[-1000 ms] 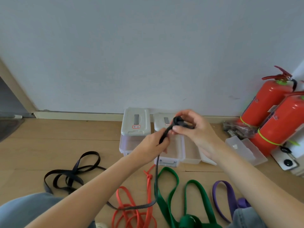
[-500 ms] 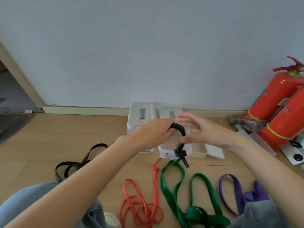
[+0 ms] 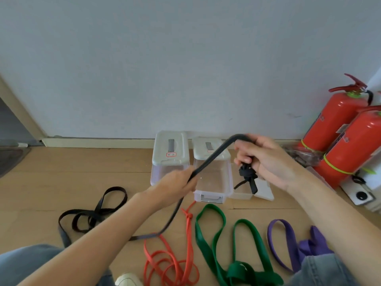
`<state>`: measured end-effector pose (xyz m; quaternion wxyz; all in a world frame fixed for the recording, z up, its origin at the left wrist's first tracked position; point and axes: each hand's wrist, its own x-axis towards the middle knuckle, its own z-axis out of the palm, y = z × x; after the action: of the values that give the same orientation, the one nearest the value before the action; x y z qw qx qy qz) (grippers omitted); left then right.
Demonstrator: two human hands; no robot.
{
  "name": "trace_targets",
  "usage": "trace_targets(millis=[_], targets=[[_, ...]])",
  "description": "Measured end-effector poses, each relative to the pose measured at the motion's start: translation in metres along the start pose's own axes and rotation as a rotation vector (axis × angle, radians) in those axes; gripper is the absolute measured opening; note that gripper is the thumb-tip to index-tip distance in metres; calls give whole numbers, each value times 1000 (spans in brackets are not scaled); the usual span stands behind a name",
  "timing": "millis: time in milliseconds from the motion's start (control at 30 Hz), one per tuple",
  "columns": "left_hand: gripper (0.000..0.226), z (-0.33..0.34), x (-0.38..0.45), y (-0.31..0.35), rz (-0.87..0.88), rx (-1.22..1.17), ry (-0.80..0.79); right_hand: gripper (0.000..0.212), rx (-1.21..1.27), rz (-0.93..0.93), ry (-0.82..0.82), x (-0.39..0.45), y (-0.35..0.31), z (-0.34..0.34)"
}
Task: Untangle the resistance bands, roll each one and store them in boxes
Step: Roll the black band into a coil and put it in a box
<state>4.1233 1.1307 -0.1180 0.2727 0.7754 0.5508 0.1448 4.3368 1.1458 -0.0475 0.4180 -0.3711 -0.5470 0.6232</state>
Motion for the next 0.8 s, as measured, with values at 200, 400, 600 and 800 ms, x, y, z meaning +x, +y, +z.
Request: trace_targets(millis=[200,400,600,800], targets=[[19,-77,-9,45,179,-240,586,5,-624,147,-179,1,-6,-16],[15,-33,6,74,268,200,256,23,-517,109,-341,3,-2,-2],[23,-6,21,33,151,-73,76,10,-312,7,-160,-1,-4,-4],[27,-6,2,-29,-207,119,13,16,-407,50,-82,3,-1,-19]])
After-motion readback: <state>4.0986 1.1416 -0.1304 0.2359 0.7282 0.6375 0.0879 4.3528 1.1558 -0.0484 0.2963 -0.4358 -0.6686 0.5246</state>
